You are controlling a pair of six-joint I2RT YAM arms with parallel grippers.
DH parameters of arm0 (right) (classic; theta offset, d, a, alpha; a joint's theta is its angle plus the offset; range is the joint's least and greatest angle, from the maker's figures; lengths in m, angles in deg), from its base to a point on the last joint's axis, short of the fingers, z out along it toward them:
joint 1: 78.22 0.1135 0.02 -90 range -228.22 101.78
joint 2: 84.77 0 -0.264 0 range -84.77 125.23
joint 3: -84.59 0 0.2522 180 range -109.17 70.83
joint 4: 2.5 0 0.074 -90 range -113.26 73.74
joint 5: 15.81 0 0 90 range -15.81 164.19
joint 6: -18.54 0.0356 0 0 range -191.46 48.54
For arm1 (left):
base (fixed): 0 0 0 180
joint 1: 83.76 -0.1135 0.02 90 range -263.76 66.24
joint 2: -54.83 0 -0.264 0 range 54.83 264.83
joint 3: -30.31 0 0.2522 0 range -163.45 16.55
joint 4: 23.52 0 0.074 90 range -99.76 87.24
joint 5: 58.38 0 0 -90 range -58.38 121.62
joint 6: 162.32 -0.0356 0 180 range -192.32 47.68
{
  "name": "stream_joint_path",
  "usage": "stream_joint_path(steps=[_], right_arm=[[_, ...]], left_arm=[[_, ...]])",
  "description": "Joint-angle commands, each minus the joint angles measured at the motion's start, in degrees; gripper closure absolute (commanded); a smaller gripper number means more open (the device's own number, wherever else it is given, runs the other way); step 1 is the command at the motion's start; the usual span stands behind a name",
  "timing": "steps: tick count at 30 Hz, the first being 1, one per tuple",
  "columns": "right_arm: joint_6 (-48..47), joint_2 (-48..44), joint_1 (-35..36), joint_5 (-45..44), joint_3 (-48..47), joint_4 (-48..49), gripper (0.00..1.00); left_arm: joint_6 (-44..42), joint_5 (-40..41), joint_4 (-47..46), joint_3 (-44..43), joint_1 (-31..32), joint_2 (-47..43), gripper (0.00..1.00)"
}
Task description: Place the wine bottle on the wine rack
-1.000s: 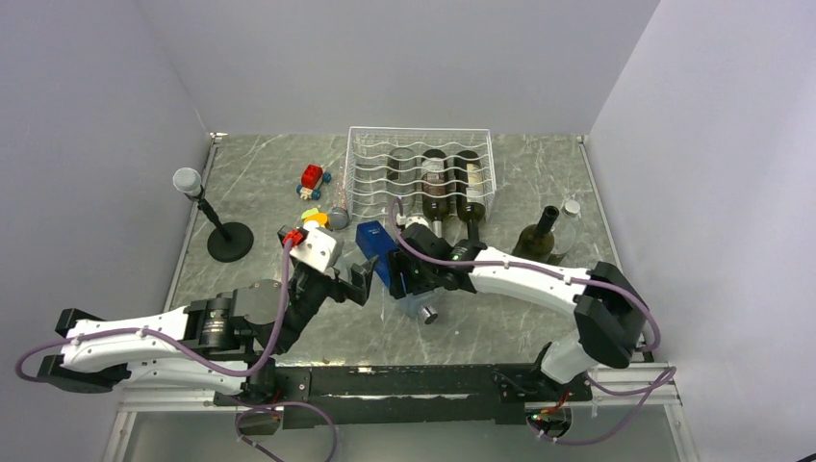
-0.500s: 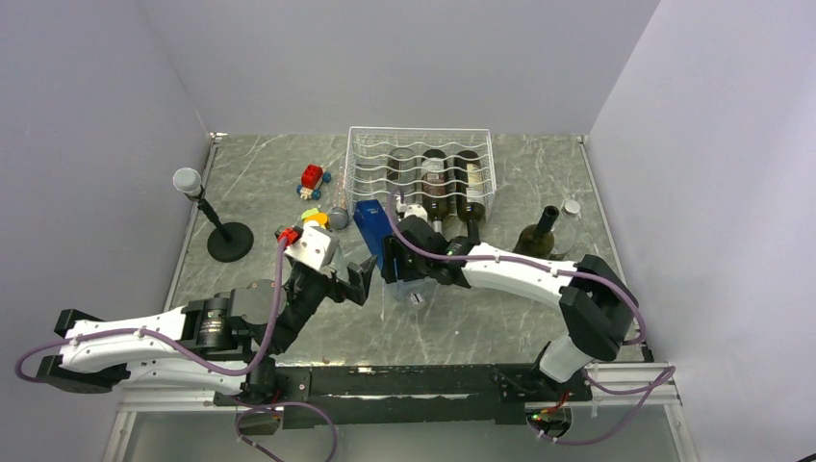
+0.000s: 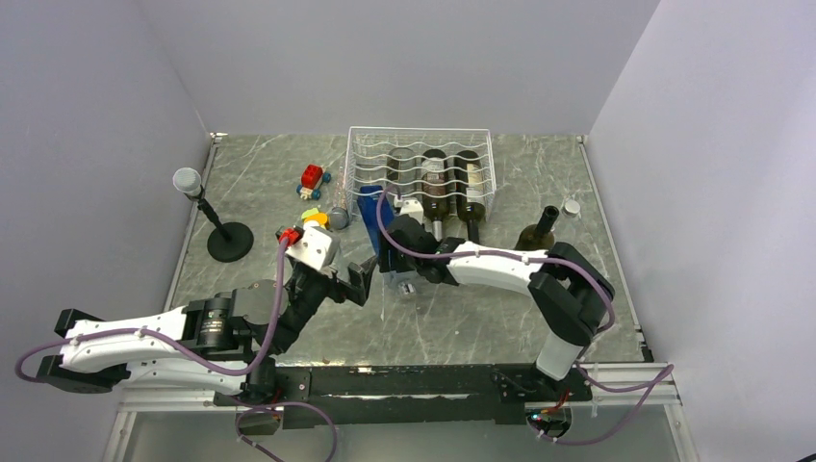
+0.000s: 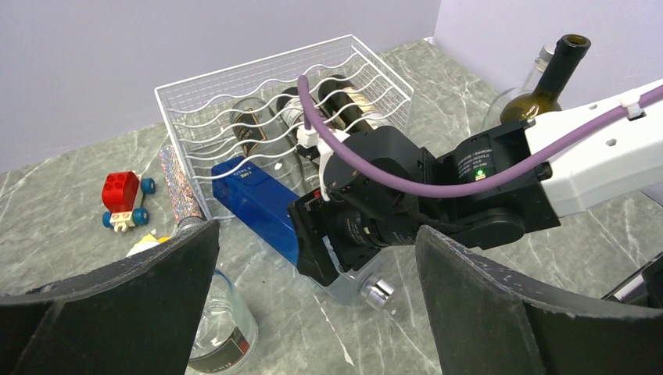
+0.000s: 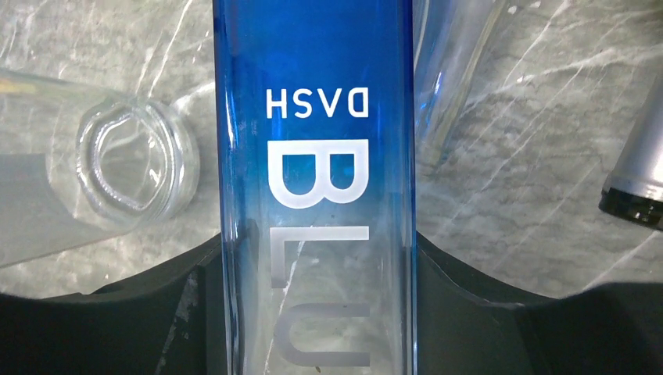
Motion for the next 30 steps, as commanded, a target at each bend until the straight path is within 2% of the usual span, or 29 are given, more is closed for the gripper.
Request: stream_joint_path(steps=[1,13,18,30], right_arm=[[-2.01,-1.01,-0.22,-7.78,-3.95,20.99,1.0],[-0.38,10.39,-1.78,-12.73,-14.25,25.7,1.0],[5.64,14.64,-3.2,-15.2,-18.4,25.14,1.0],[11.36,20.83,-5.98,-13.16,-23.75,25.02,1.0]], left_arm=[[1.21,0.49,-0.09,-1.12,0.25,0.3,0.01],[3.77,0.56,2.84,-1.71,0.25,-0.34,0.01],[4.56,0.62,3.52,-1.52,0.23,-0.66,0.01],[7.5,0.9,6.28,-1.64,0.24,-0.9,0.01]])
